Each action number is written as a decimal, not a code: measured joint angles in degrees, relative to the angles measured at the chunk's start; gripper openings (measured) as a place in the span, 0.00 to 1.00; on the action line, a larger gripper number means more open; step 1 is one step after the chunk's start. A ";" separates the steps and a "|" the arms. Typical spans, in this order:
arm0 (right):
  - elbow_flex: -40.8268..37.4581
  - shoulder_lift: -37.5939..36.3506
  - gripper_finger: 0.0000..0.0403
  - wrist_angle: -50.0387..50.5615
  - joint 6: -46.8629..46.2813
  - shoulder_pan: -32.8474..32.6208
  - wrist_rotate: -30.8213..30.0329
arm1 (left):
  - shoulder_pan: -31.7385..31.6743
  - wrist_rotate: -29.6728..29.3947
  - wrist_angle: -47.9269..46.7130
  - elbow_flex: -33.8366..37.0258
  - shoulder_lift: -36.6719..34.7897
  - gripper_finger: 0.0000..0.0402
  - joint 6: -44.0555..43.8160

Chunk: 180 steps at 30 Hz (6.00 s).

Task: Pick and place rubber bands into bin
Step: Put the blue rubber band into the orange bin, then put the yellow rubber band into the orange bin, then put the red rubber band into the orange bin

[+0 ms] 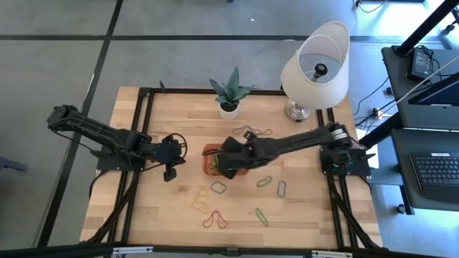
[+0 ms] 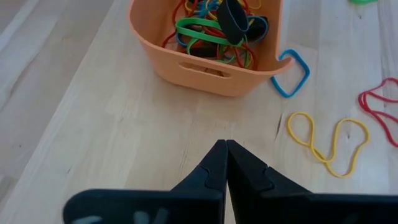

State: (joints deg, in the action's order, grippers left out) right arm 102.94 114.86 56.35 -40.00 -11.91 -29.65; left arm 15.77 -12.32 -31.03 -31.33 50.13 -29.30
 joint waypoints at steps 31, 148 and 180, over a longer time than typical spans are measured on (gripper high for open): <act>0.44 4.49 0.44 -1.31 -3.24 3.88 15.37 | 0.00 1.10 -0.02 0.01 0.00 0.01 0.02; -75.87 -65.48 0.23 -30.71 -15.46 -10.88 7.71 | -14.36 1.64 -38.10 -74.07 56.95 0.01 24.34; -75.87 -65.48 0.23 -32.51 -15.33 -9.40 5.90 | -14.11 4.13 -39.84 -74.05 59.14 0.33 28.58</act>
State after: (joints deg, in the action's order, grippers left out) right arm 27.07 49.39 23.84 -55.33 -21.31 -23.75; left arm 1.66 -8.19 -70.87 -105.38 109.27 -0.72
